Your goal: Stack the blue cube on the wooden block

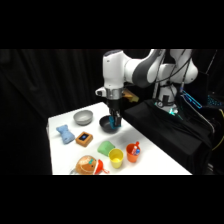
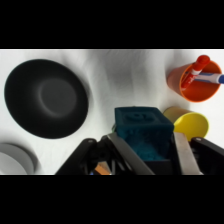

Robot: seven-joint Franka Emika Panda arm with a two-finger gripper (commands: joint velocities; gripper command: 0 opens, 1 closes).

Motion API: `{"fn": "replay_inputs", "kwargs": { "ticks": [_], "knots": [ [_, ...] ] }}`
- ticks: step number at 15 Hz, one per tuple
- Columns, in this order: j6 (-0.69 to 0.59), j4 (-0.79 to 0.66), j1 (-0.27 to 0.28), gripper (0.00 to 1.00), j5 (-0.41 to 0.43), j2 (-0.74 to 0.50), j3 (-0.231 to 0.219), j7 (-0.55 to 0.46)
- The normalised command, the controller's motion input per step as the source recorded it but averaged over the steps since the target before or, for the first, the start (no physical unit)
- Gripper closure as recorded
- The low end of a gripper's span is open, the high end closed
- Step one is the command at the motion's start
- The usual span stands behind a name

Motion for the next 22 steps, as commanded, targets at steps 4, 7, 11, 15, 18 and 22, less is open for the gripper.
{"fn": "replay_inputs", "kwargs": {
  "ticks": [4,7,11,15,18,22],
  "knots": [
    [-0.22,0.57,-0.12,0.76,0.12,0.36,0.0,-0.23],
    [-0.22,0.61,-0.103,0.76,0.145,0.4,-0.017,-0.24],
    [-0.25,0.6,-0.09,0.76,0.144,0.39,-0.025,-0.22],
    [-0.24,0.57,-0.086,0.76,0.16,0.39,-0.018,-0.22],
    [-0.21,0.52,-0.073,0.76,0.149,0.38,-0.008,-0.19],
    [-0.19,0.44,-0.054,0.76,0.115,0.32,-0.01,-0.16]
  ]
}}
